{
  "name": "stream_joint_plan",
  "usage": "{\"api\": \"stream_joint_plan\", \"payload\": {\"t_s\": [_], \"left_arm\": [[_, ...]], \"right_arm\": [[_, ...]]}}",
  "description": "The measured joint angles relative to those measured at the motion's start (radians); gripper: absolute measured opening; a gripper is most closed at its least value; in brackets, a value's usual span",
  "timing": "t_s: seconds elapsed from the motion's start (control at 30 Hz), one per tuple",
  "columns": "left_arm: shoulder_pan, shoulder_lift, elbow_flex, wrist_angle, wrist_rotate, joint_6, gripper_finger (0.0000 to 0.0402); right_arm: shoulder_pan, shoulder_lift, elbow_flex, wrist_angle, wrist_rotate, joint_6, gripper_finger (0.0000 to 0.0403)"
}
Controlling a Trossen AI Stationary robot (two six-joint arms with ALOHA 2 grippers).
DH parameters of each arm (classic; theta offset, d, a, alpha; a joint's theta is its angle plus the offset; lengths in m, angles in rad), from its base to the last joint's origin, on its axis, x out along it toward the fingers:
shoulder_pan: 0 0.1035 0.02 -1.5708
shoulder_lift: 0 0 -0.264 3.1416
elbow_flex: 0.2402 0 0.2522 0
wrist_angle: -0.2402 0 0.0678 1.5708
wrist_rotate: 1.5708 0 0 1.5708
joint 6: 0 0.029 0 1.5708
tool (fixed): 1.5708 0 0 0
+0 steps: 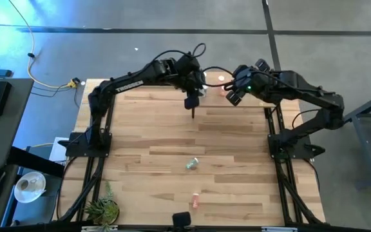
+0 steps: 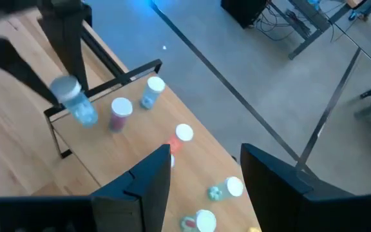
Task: Pick and place medicine bottles onto shelf by color
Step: Put the blue pill bottle on the shelf aligned with the blue pill bottle
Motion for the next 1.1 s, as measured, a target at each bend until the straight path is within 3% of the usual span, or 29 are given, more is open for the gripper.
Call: {"api": "stream_joint_plan", "payload": {"t_s": [0.47,1.1], "left_arm": [[-0.010,0.101,0.032,-0.035,0.037,-0.039,0.0115],[-0.009,0.131,0.028,-0.020,0.039,-0.060,0.0115]], "right_arm": [[0.000,-0.011,0.000,-0.052,0.000,0.000,0.0177],[0.000,-0.010,0.000,-0.066,0.000,-0.001,0.0177]]}}
